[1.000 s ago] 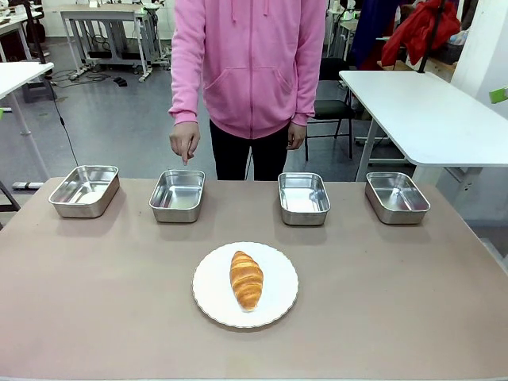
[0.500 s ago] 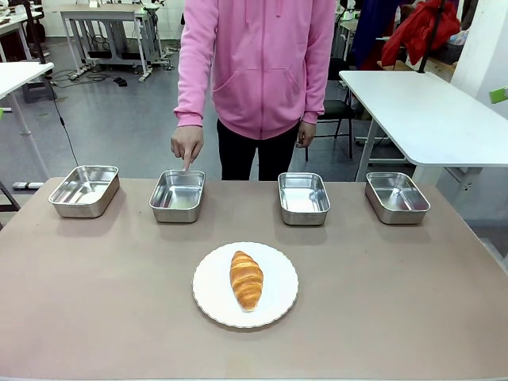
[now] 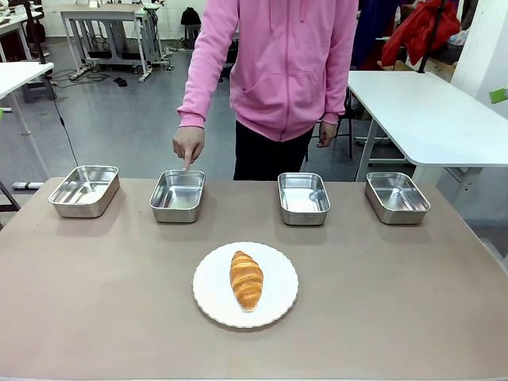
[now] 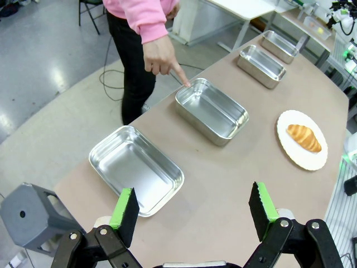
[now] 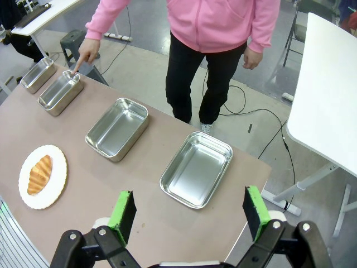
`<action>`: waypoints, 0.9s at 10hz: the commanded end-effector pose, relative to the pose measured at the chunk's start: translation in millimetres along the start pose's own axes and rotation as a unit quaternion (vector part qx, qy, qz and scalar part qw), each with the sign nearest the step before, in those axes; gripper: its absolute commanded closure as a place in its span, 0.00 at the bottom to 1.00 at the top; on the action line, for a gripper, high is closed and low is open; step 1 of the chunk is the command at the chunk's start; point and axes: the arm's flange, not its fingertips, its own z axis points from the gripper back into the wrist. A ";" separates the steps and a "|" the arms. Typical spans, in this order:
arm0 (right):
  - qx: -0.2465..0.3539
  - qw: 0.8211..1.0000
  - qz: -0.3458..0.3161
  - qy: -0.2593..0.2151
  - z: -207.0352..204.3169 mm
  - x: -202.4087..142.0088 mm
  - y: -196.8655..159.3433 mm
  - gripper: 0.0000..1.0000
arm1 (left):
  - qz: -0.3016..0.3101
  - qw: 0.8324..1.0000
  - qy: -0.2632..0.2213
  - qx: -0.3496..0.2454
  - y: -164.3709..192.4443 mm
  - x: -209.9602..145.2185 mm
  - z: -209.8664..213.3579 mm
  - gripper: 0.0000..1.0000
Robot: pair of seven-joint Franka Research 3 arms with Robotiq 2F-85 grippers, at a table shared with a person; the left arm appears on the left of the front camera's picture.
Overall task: Place the bread in the container.
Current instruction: Place the Butter Roll into the Airtight Container indicated by the human.
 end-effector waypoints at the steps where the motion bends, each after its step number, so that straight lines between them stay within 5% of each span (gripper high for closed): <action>1: 0.006 1.000 0.005 -0.009 -1.0 0.0 -1.2 0.00 | -0.007 1.000 0.001 0.000 0.1 -1.5 0.2 0.00; 9: 0.006 1.000 0.005 -0.009 -1.0 0.0 -1.2 0.00 | 0.000 1.000 0.000 0.000 0.0 0.0 0.0 0.00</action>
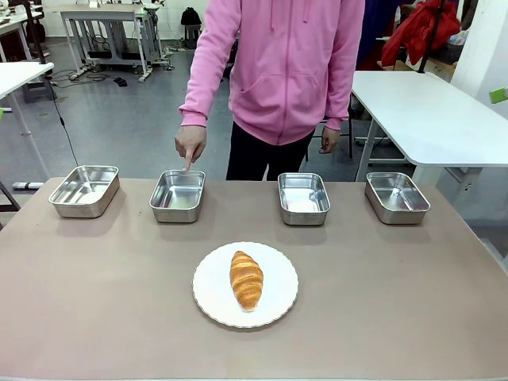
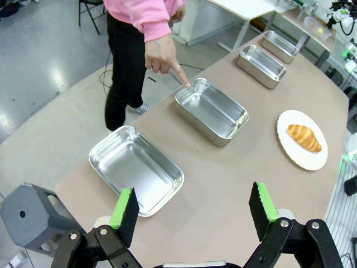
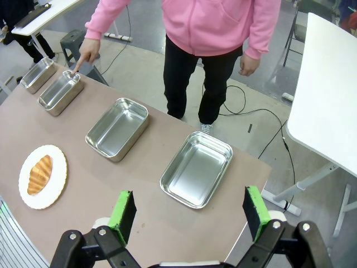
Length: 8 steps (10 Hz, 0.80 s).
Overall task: Place the bread in the container.
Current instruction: Place the Butter Roll into the Airtight Container indicated by the human.
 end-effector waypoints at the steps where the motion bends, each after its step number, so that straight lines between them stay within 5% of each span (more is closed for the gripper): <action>1: 0.006 1.000 0.005 -0.009 -1.0 0.0 -1.2 0.00 | 0.022 0.999 0.032 0.024 -19.0 18.1 -11.4 0.00; 4: 0.006 1.000 0.005 -0.009 -1.0 0.0 -1.2 0.00 | 0.078 0.989 0.078 0.093 -100.2 95.1 -58.2 0.00; 8: 0.006 1.000 0.005 -0.009 -1.0 0.0 -1.2 0.00 | 0.112 0.957 0.207 0.171 -219.2 166.1 -163.9 0.00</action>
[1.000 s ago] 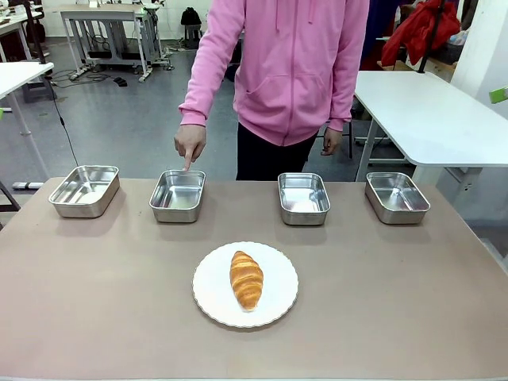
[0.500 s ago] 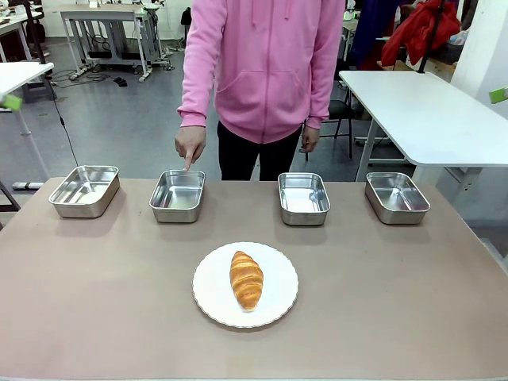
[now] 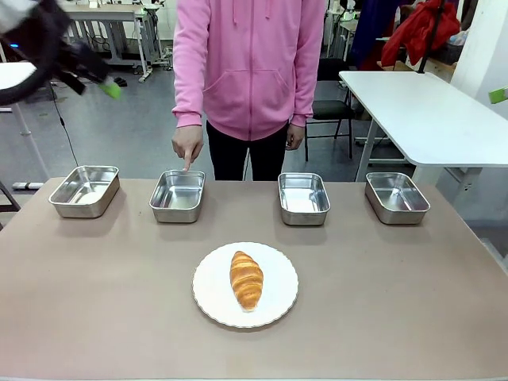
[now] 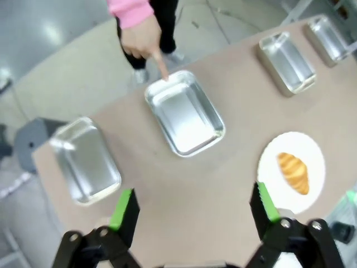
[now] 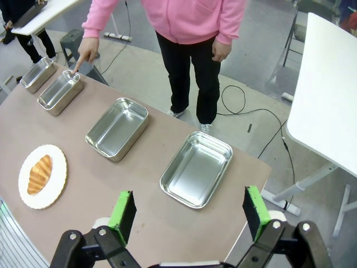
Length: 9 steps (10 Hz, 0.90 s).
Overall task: Place the bread in the container.
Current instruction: Place the Butter Roll into the Airtight Container indicated by the human.
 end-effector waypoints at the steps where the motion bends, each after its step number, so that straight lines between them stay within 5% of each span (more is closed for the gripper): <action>1: 0.007 1.000 0.004 -0.009 -0.9 -0.5 -1.9 0.00 | 0.042 0.998 0.051 0.022 -58.2 16.0 -38.3 0.00; 4: 0.007 1.000 0.004 -0.009 -0.9 -0.5 -1.9 0.00 | 0.112 0.990 0.084 -0.033 -148.1 19.4 -113.5 0.00; 6: 0.007 1.000 0.004 -0.009 -0.9 -0.5 -1.9 0.00 | 0.193 0.971 0.138 0.014 -192.1 5.3 -153.3 0.00; 8: 0.007 1.000 0.004 -0.009 -0.9 -0.5 -1.9 0.00 | 0.181 0.969 0.163 0.048 -196.6 -17.4 -171.3 0.00; 9: 0.007 1.000 0.004 -0.009 -0.9 -0.5 -1.9 0.00 | 0.181 0.973 0.145 0.009 -196.0 -9.0 -166.3 0.00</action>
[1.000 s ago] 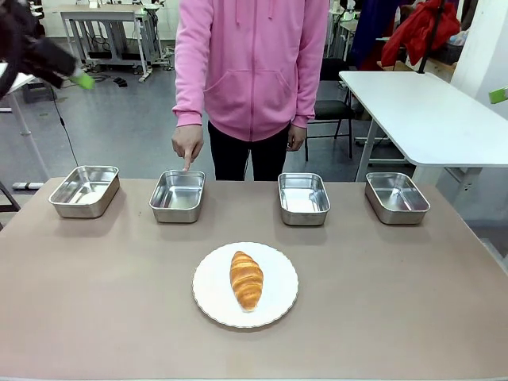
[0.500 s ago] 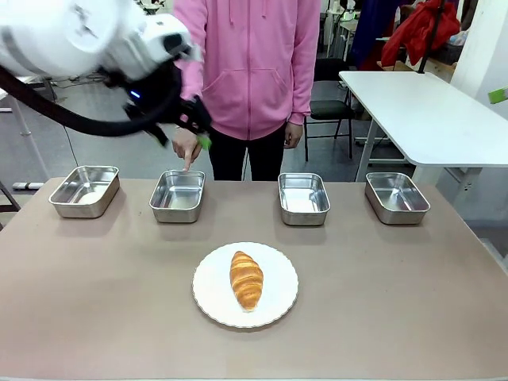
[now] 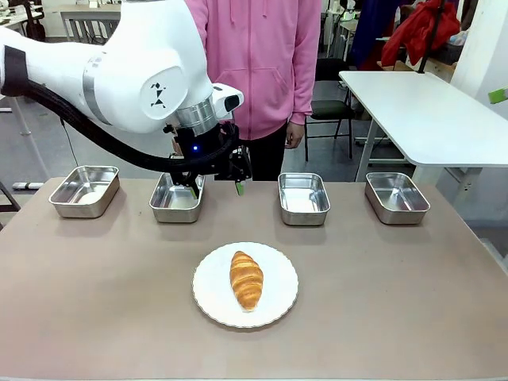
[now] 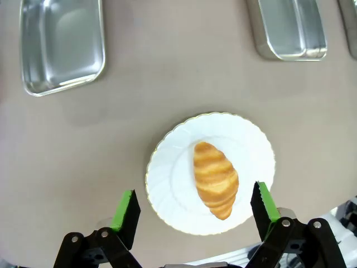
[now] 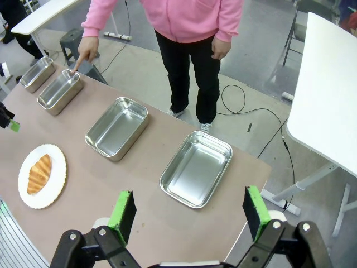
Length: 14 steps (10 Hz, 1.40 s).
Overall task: Place the bread in the container.
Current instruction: Place the Butter Roll into the Airtight Container indicated by the human.
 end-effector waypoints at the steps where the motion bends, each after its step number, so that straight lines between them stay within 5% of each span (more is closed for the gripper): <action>1: 0.007 1.000 0.004 -0.011 -0.4 -0.5 -2.0 0.00 | -0.014 1.000 -0.010 -0.019 1.7 5.0 14.5 0.00; 4: 0.007 1.000 0.004 -0.011 -0.4 -0.5 -2.0 0.00 | -0.005 1.000 -0.008 -0.007 -2.2 4.8 8.9 0.00; 10: 0.007 1.000 0.004 -0.011 -0.4 -0.5 -2.0 0.00 | 0.085 0.996 0.016 0.002 -32.3 -65.3 -65.1 0.00; 14: 0.007 1.000 0.004 -0.011 -0.4 -0.5 -2.0 0.00 | 0.081 0.996 0.039 0.005 -49.4 -60.8 -104.5 0.00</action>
